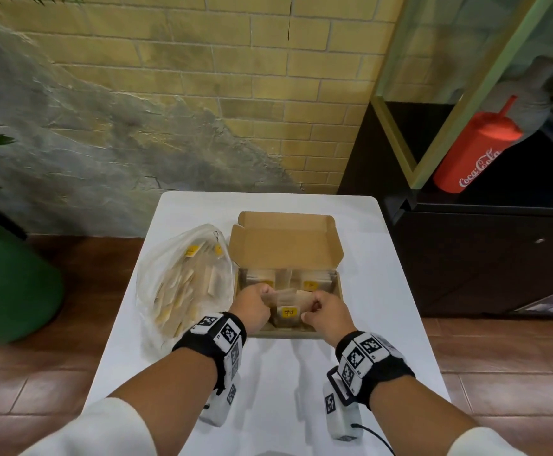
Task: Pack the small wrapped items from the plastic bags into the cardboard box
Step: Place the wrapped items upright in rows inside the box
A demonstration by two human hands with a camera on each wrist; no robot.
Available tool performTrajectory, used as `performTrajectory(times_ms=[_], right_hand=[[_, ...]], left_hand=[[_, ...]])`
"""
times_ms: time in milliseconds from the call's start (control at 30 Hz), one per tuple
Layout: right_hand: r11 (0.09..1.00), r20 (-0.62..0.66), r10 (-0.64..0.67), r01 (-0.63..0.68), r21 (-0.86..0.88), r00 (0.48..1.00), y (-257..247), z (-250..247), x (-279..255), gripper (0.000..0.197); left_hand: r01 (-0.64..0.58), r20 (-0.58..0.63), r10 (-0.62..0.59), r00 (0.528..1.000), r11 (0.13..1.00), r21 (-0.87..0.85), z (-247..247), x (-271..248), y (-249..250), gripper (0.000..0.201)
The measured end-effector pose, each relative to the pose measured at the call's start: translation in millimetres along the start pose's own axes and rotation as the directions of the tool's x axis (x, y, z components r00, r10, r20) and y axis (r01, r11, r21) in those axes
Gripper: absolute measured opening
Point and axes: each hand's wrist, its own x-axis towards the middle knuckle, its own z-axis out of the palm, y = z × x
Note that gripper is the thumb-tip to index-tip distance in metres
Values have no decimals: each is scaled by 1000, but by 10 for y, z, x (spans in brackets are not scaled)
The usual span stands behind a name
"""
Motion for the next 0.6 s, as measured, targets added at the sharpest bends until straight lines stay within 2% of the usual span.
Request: performTrajectory(times_ms=[133,267,333,433,533,600], right_hand=[[999,11,-16,17,-45,1000,35,-2,8,19],[996,102,-22,30,-83,995,49,-19,7,28],[995,91,-26,34,-89,996,34,-57,5,27],[998,-13,-63,63,-13,998,-16,-167,23,30],[982,-154,-106,128,138,982,-88,-348,56,28],[970,-261,-135,181,164,956,-178,-502,57,20]], left_hand=[[-8,-29,8,1000,1000,14,5,27,13,30],[-9,-59,10,998,1000,26,12,22,-2,27],[-31,-90,36,995,998,59,-3,16,4,27],[-48,-121,54,991,998,52,-63,0,45,31],[-83,-185,88,979,996,34,-144,18,81,11],[-119,-189,131,973,990,72,-204,39,106,2]])
